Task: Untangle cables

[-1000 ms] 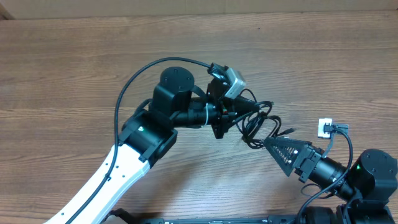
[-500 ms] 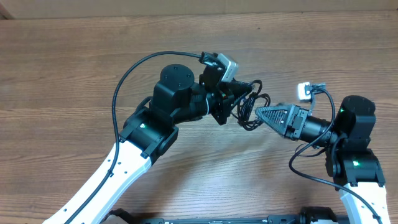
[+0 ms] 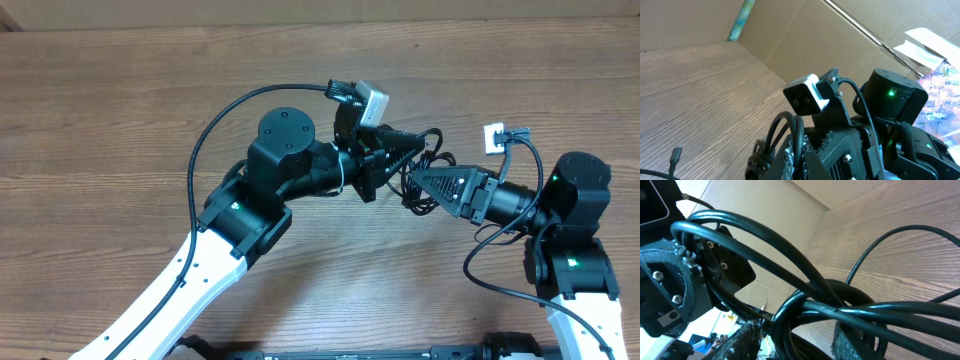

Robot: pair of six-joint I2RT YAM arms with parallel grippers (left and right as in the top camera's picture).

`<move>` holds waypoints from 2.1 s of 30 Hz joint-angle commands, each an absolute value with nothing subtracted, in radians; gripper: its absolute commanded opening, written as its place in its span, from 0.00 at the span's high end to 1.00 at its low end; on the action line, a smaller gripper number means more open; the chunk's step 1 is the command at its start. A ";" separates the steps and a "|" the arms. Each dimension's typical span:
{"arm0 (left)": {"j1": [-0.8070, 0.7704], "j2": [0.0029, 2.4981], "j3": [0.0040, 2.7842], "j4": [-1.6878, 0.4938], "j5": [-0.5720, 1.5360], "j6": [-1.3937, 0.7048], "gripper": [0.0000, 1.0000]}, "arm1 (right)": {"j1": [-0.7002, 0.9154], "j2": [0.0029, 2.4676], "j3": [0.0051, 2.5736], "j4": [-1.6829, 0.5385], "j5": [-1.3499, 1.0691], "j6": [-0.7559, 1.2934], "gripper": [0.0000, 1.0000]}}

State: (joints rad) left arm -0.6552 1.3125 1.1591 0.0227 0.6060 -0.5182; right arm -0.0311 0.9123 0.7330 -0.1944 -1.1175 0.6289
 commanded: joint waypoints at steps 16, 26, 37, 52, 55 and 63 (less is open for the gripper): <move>-0.686 1.309 1.179 -0.176 0.397 -0.444 0.96 | -0.027 0.911 0.748 -0.187 -1.120 0.624 0.96; -0.685 1.309 1.179 -0.658 0.120 -0.387 0.96 | -0.054 0.911 0.748 -0.030 -1.116 0.715 0.96; -0.685 1.306 1.180 -0.640 0.253 -0.178 0.96 | -0.147 0.912 0.748 -0.112 -1.119 0.754 0.83; -0.692 1.307 1.180 -0.134 0.602 -0.217 0.96 | -0.097 0.961 0.748 -0.452 -1.062 0.575 0.19; -0.727 1.308 1.180 -0.161 0.603 -0.217 0.96 | -0.097 0.961 0.748 -0.452 -1.028 0.579 0.19; -0.749 1.295 1.180 0.148 0.696 -0.322 0.96 | -0.097 0.961 0.748 -0.680 -0.707 0.567 0.19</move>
State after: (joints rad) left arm -0.7532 1.3258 1.1526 0.1047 0.6437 -0.2955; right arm -0.0975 0.9585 0.7479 -0.6743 -0.7837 0.5789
